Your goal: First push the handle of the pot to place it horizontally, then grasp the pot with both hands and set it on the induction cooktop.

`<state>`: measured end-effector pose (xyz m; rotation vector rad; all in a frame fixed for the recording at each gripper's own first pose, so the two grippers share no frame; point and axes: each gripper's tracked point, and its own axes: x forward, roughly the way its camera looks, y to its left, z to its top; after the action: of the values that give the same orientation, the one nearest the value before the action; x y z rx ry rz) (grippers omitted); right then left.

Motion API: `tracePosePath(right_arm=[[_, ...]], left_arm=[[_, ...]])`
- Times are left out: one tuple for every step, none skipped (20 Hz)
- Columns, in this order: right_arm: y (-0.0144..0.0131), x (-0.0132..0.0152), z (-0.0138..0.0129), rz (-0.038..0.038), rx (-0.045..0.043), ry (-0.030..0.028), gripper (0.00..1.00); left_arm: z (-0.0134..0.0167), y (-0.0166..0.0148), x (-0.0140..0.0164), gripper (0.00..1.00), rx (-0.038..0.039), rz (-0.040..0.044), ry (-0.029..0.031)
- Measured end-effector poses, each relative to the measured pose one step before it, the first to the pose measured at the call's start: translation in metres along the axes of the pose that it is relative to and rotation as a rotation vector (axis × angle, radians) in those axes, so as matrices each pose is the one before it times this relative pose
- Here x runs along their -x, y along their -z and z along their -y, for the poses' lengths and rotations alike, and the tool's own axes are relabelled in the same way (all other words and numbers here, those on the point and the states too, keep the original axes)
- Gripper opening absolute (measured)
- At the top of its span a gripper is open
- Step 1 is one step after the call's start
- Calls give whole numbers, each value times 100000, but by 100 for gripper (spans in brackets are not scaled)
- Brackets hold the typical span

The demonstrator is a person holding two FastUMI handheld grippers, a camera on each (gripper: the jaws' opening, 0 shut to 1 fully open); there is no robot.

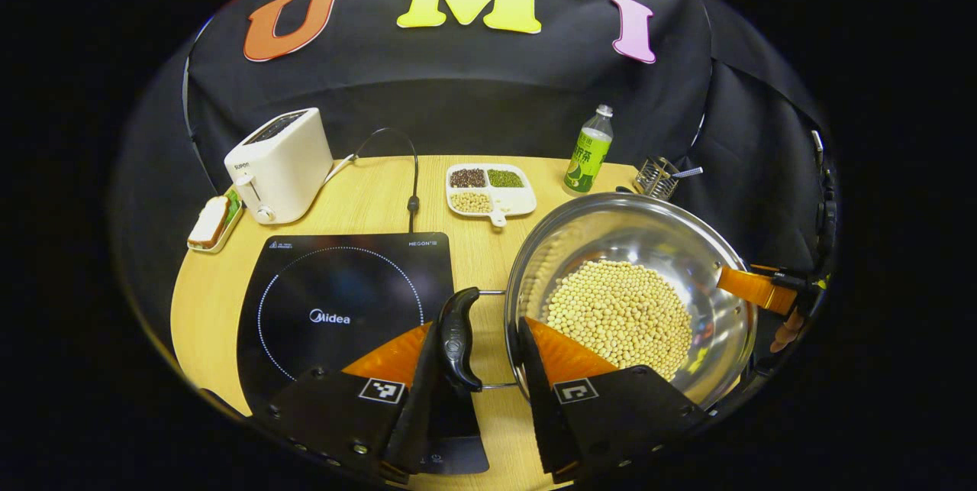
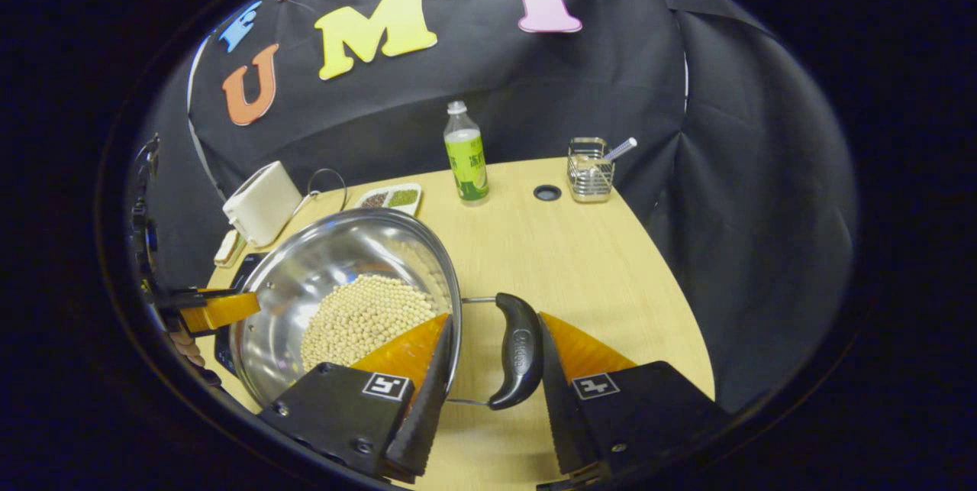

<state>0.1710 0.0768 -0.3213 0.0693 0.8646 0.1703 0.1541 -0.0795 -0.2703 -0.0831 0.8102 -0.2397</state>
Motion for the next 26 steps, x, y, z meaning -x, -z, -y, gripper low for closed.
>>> tracePosePath(right_arm=[[-323, 651, -346, 303, 373, -114, 63], [-493, 499, -382, 454, 378, -248, 63], [-446, 555, -404, 426, 54, -272, 63], [-498, 491, -379, 337, -220, -563, 64], [-555, 558, -425, 320, -591, -607, 64], [-543, 499, -428, 447, -499, -623, 64], [-521, 442, -534, 305, -517, -686, 64], [-375, 217, -525, 65, -398, -647, 64], [-377, 299, -596, 72, 267, -636, 63], [-300, 271, -553, 102, 125, -420, 63], [-354, 210, -657, 377, 468, -511, 64], [-358, 61, -640, 594, 547, -406, 64], [-329, 78, -657, 250, 146, -456, 64], [-204, -29, -718, 221, 334, -508, 63], [-245, -60, -696, 289, 506, -442, 63], [-272, 44, -786, 323, 376, -581, 64], [-164, -138, -824, 108, 569, -781, 64], [-159, -176, -827, 220, 23, -774, 64], [-176, -238, -955, 647, 658, -1212, 64], [-137, -326, -844, 101, 552, -930, 64], [-50, -282, -999, 228, 80, -1020, 64], [-75, -400, -1022, -63, 630, -1084, 64], [82, -548, -1009, -308, 114, -999, 64], [19, -486, -1107, -553, 580, -1201, 64], [106, -583, -1033, -655, 428, -955, 64], [-88, -573, -1078, -299, 777, -944, 63]], left_arm=[[-119, -564, 622, 56, -673, 1158, -101], [-172, -606, 753, 55, -751, 1229, -453], [-155, -728, 713, 56, -570, 1516, -495], [-193, -727, 723, 55, -345, 1528, -530], [-243, -730, 657, 56, -620, 1494, -254], [-233, -659, 582, 56, -976, 1059, -43], [-293, -509, 581, 55, -754, 587, -111], [-394, -542, 492, 55, -180, 322, -346], [-340, -475, 590, 56, -144, 498, -505], [-474, -550, 473, 56, -581, 828, -508], [-524, -531, 461, 56, -593, 1254, -748], [-400, -516, 378, 56, -351, 1284, -524], [-516, -425, 392, 56, 374, 995, -507], [-714, -201, 251, 56, 129, 1125, -311], [-668, -102, 204, 55, 307, 812, -235], [-660, 48, 187, 55, 1204, 15, -302], [-617, 58, 149, 56, 939, -40, -352], [-869, -61, 171, 55, 672, 248, -374], [-808, -96, 107, 55, 1073, 269, -620], [-907, -65, 69, 55, 948, 233, -625], [-922, -42, -12, 55, 492, 435, -705], [-1053, 29, 63, 55, 1230, 15, -1150], [-1040, -16, 23, 55, 750, 225, -974], [-956, -76, 67, 55, 660, 172, -1065], [-1024, -80, 85, 55, 463, 264, -1162], [-1034, 152, 36, 56, 840, -214, -1348]])
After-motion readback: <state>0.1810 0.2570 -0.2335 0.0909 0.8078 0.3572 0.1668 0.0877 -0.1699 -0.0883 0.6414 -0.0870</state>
